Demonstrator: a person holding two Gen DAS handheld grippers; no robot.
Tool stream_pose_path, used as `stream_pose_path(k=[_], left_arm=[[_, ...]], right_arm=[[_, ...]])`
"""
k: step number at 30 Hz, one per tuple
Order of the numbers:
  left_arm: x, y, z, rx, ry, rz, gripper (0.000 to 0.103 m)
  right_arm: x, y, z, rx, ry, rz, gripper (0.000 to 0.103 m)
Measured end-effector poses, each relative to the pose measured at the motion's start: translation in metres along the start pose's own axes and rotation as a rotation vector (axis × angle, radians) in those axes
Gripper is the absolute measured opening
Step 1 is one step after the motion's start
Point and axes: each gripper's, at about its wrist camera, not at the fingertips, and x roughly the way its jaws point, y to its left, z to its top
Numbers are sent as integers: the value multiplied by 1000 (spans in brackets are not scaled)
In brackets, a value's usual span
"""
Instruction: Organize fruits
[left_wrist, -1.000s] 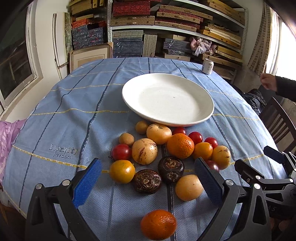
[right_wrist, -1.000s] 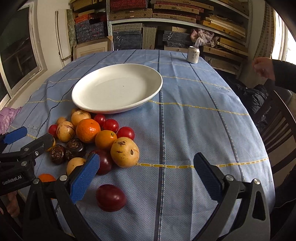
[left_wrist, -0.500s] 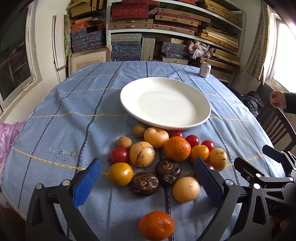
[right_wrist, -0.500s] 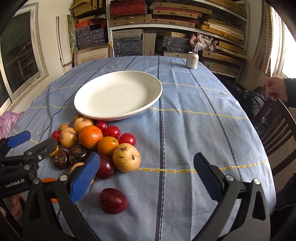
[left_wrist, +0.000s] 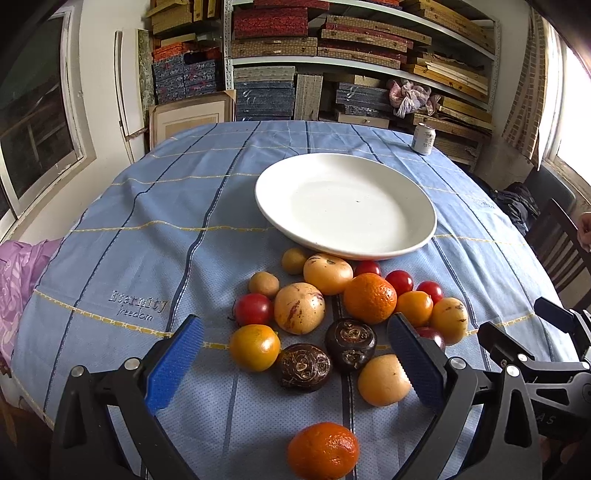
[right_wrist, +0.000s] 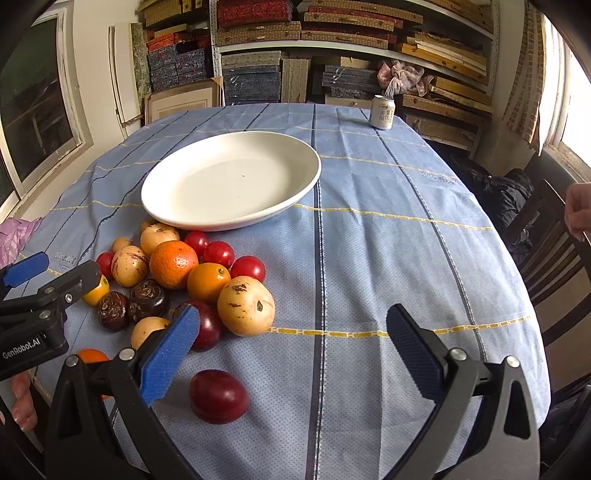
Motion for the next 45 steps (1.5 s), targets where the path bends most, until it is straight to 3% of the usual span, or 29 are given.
stream_pose_path(k=[30, 37, 41, 45], left_arm=[[0, -4, -5, 28, 11, 0, 100], [-10, -8, -52, 168, 79, -6, 100], [-5, -19, -77, 215, 135, -81, 100], [4, -14, -81, 207, 154, -86, 100]], right_arm=[[-3, 1, -3, 3, 1, 22, 99], [-5, 0, -42, -143, 19, 85, 99], [10, 6, -55, -146, 92, 167, 99], [14, 20, -60, -242, 75, 131, 99]])
